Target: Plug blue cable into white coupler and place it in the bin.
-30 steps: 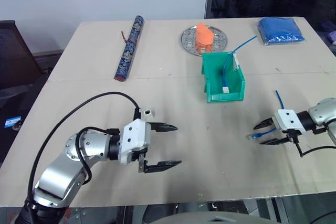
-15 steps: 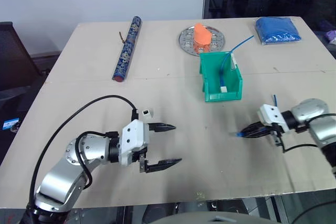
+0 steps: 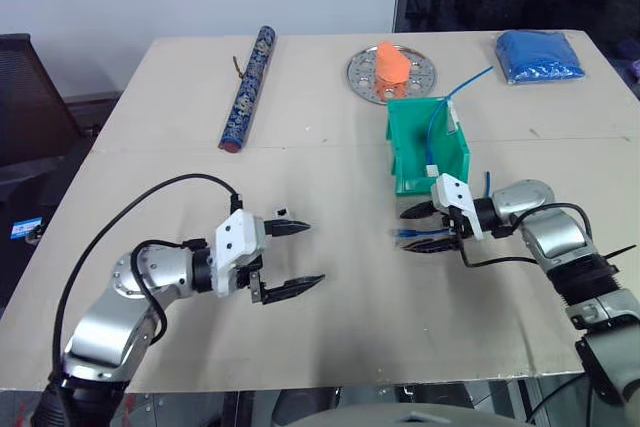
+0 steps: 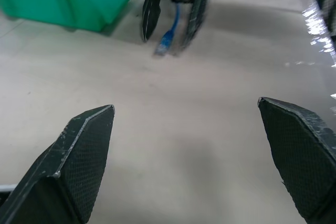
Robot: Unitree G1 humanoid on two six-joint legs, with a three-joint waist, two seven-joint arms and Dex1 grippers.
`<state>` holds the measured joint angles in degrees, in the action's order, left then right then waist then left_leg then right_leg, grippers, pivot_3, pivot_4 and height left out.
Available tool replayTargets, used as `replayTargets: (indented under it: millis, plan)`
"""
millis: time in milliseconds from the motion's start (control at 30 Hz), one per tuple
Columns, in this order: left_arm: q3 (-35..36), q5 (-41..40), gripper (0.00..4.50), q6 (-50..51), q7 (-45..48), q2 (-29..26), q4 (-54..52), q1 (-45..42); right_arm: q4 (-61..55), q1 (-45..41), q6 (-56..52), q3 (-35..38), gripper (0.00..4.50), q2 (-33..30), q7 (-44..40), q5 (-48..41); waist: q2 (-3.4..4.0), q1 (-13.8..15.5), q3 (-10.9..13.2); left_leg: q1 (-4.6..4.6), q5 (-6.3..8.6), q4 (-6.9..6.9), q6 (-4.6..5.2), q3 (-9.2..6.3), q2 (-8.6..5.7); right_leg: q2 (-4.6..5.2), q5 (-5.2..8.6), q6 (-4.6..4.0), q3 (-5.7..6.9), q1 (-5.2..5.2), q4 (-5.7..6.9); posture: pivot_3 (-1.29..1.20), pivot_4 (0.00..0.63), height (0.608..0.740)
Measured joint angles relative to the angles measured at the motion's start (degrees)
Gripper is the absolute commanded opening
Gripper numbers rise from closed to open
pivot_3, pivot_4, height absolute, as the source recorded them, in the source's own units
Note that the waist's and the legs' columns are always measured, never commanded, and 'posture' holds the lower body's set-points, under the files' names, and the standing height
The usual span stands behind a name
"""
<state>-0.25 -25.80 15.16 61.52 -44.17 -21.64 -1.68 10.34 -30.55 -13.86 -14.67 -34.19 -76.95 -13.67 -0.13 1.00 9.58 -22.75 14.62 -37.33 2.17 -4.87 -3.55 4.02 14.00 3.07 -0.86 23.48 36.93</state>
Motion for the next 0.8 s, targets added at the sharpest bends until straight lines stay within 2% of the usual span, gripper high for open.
replayTargets:
  millis: [33,100,233,433,567,700,800]
  plan:
    - [-2.02,0.97,4.5,0.94,-0.55,1.22,0.56,-2.88,-2.73,1.51,-1.52,2.29,4.4,-0.96,0.34,-2.05,-0.01,0.15,0.0,-0.04,0.0,-0.02,0.0,-0.03,-0.04,0.02,-0.01,0.01,0.02,0.0,-0.01,0.0,0.15,0.74]
    - [-4.67,2.27,4.5,1.79,-0.92,2.17,1.29,-5.81,-5.84,3.73,-3.48,5.71,4.4,-2.44,1.2,-4.59,-0.03,-0.03,-0.02,-0.04,0.0,-0.01,0.01,-0.01,-0.1,0.05,-0.02,0.04,-0.04,0.01,-0.01,0.0,0.15,0.74]
    - [-12.17,7.9,4.5,2.91,-3.04,7.64,5.8,-14.13,-14.63,15.87,-7.33,15.61,4.4,-6.38,3.59,-10.72,-0.06,0.59,-0.04,-0.1,0.0,0.0,0.02,-0.07,-0.14,0.06,-0.03,0.07,0.04,0.01,-0.03,0.0,0.15,0.74]
    - [-21.46,15.09,4.5,2.53,-4.52,16.67,17.55,-23.53,-21.63,32.83,-5.64,27.34,4.4,-5.94,8.68,-15.12,-0.07,-0.24,-0.05,0.01,0.03,-0.08,0.1,0.11,-0.13,-0.04,-0.14,0.26,-0.07,0.05,0.21,0.0,0.15,0.74]
    - [-23.87,18.0,4.5,0.4,-4.21,19.18,24.96,-25.83,-23.15,37.5,-2.6,29.68,4.4,-4.5,10.35,-15.76,-0.11,-1.05,-0.03,0.21,0.08,-0.21,0.22,0.28,-0.1,-0.07,-0.13,0.28,-0.17,0.05,0.61,0.0,0.15,0.74]
    - [-24.68,20.2,4.5,-3.36,-3.44,21.38,31.29,-29.43,-25.79,40.99,0.14,31.02,4.4,-3.2,11.55,-16.61,-0.12,-0.56,-0.02,0.2,0.04,-0.53,0.16,0.23,-0.1,-0.09,-0.12,0.29,-0.11,0.0,0.81,0.0,0.15,0.74]
    - [-24.6,20.67,3.73,-5.66,-2.52,22.0,34.21,-30.61,-26.8,41.78,1.48,31.41,4.5,-2.65,11.7,-17.84,-0.13,-0.57,-0.02,0.19,0.04,-0.71,0.17,0.25,-0.1,-0.1,-0.13,0.3,-0.13,-0.05,0.82,0.0,0.15,0.74]
